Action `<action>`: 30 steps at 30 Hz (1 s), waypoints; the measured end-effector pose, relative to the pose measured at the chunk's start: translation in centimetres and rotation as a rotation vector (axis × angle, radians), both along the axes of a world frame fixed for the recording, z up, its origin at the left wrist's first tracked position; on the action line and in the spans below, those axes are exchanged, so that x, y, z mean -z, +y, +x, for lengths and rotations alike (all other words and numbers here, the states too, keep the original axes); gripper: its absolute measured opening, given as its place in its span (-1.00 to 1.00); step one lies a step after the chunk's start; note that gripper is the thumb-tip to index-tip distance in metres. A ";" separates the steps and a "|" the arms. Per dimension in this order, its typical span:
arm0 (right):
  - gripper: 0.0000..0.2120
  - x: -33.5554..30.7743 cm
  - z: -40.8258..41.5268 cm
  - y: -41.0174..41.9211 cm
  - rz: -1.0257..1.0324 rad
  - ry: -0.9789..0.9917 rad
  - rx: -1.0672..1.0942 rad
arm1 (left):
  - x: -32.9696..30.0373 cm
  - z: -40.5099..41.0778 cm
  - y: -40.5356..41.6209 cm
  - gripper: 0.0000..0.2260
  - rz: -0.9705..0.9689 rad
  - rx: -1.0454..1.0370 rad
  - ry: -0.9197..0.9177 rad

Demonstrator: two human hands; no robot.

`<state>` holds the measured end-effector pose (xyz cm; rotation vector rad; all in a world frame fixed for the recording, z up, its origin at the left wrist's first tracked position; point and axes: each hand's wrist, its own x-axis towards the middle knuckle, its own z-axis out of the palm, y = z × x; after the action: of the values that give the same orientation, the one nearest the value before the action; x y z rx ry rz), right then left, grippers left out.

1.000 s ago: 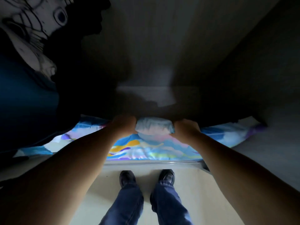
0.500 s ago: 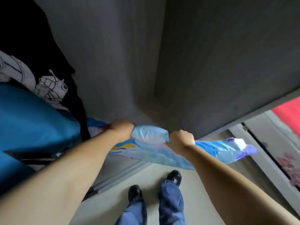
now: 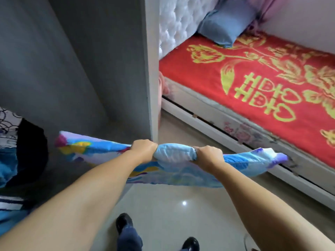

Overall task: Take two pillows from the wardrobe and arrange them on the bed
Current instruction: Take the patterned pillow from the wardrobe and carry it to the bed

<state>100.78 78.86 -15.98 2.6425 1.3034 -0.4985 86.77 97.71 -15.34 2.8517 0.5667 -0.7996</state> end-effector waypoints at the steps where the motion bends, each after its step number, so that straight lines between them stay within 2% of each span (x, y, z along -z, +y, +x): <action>1: -0.67 -0.4 1.1 -2.4 -0.001 -0.006 0.020 | -0.5 1.5 -2.2 -0.73 0.001 0.026 -0.006; 7: -0.77 -1.7 7.5 -15.7 -0.062 -0.005 0.155 | -1.6 9.6 -14.6 -0.74 -0.024 0.161 -0.015; 14: -0.75 -4.5 14.1 -20.6 -0.083 -0.075 0.193 | -3.6 17.5 -18.9 -0.82 -0.074 0.201 -0.026; 18: -0.75 -5.8 19.0 -20.0 -0.089 -0.093 0.233 | -4.5 23.0 -18.0 -0.88 -0.048 0.258 -0.084; 21: -0.74 -6.6 23.6 -17.8 -0.071 -0.133 0.235 | -5.2 28.0 -15.7 -0.81 -0.033 0.274 -0.136; 30: -0.76 -11.2 40.4 -5.8 -0.028 -0.248 0.243 | -9.8 45.2 -3.2 -0.78 0.010 0.304 -0.240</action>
<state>141.17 73.04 -4.75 2.7462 0.9052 -0.2053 131.96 94.52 -5.57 3.0233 0.1087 -0.4774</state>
